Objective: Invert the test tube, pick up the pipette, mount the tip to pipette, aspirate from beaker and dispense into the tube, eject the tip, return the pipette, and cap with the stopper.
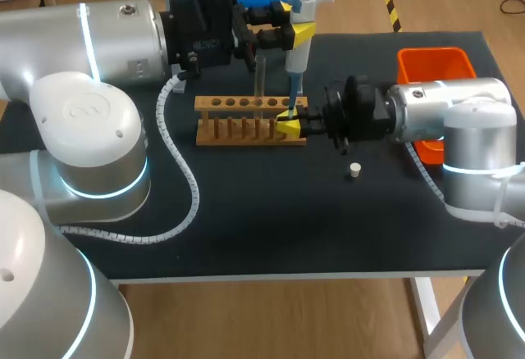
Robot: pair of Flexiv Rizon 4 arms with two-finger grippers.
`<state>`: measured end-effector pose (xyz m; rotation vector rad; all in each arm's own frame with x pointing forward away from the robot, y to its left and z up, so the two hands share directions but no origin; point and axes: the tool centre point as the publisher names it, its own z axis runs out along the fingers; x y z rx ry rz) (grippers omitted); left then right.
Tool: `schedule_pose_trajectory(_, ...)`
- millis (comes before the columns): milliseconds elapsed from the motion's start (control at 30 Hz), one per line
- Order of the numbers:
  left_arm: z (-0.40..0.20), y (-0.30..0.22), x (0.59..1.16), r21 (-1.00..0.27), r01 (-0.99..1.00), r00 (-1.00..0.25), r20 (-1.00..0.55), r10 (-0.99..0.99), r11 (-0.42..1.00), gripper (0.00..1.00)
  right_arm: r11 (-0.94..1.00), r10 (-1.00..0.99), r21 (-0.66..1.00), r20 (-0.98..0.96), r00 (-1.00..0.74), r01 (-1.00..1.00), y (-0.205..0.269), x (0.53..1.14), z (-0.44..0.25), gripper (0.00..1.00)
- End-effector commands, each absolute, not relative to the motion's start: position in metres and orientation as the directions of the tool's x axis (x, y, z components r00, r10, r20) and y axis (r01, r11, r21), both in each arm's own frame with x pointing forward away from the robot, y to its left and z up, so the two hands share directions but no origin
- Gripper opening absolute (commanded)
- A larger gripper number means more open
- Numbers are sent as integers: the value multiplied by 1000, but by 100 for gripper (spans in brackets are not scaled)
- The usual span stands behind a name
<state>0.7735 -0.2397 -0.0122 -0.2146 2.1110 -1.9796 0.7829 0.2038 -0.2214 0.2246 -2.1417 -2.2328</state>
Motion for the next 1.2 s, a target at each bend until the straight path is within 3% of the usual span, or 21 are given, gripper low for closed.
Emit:
schedule_pose_trajectory(33,-13,-239,773,-996,58,-961,-74,-268,66,0,-46,-132,996,-78,-988,-73,204,783,-221,0)
schedule_pose_trajectory(1200,-13,-239,773,-996,58,-961,-74,-268,66,0,-50,-140,996,-86,-986,-79,210,778,-214,0)
